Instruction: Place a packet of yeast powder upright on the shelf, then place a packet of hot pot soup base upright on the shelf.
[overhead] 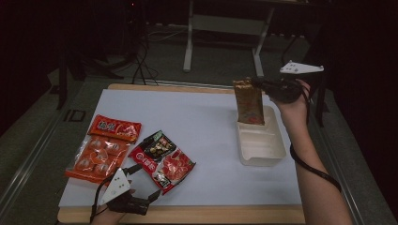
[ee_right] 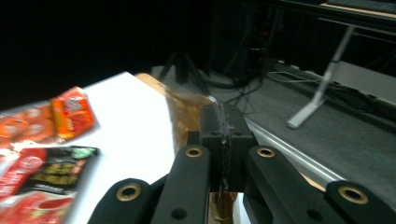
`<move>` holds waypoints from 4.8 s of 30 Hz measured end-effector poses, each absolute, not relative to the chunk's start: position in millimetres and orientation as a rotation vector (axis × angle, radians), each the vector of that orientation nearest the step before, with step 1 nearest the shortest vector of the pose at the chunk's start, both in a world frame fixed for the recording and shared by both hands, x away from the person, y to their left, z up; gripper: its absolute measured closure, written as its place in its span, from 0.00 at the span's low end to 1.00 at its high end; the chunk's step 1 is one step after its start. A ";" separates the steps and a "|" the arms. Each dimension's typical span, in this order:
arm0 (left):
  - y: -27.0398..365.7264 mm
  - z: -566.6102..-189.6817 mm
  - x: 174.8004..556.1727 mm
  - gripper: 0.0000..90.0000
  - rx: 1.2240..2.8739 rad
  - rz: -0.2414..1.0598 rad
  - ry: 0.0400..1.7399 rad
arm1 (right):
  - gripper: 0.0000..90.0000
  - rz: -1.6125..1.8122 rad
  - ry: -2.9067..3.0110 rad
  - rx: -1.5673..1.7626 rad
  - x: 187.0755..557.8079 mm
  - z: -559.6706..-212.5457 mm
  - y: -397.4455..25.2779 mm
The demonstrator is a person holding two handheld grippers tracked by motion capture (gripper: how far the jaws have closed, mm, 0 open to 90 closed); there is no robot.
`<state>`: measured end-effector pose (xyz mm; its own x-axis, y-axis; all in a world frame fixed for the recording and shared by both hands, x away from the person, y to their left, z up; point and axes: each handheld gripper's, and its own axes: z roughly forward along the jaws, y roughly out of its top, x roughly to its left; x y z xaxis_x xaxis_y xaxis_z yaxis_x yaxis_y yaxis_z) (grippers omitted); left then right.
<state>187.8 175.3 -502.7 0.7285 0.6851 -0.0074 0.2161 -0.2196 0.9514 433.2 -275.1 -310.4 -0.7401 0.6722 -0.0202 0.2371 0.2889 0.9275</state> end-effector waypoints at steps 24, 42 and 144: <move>175.6 -504.9 184.7 0.00 1.780 0.503 0.734 | 0.99 1.415 2.048 0.810 495.5 -346.5 -298.8; 175.1 -505.1 185.4 0.00 1.783 0.497 0.732 | 0.98 1.482 2.125 0.856 503.4 -379.8 -305.1; 128.0 -477.1 239.1 0.29 1.892 0.262 0.834 | 0.15 1.647 2.237 0.772 260.0 -436.3 -276.0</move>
<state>239.1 128.0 -477.1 0.7374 0.6515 -0.1782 0.4321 -0.2523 0.8658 260.0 -276.0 -436.3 -0.8258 0.5545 0.1027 0.2625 0.2168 0.9402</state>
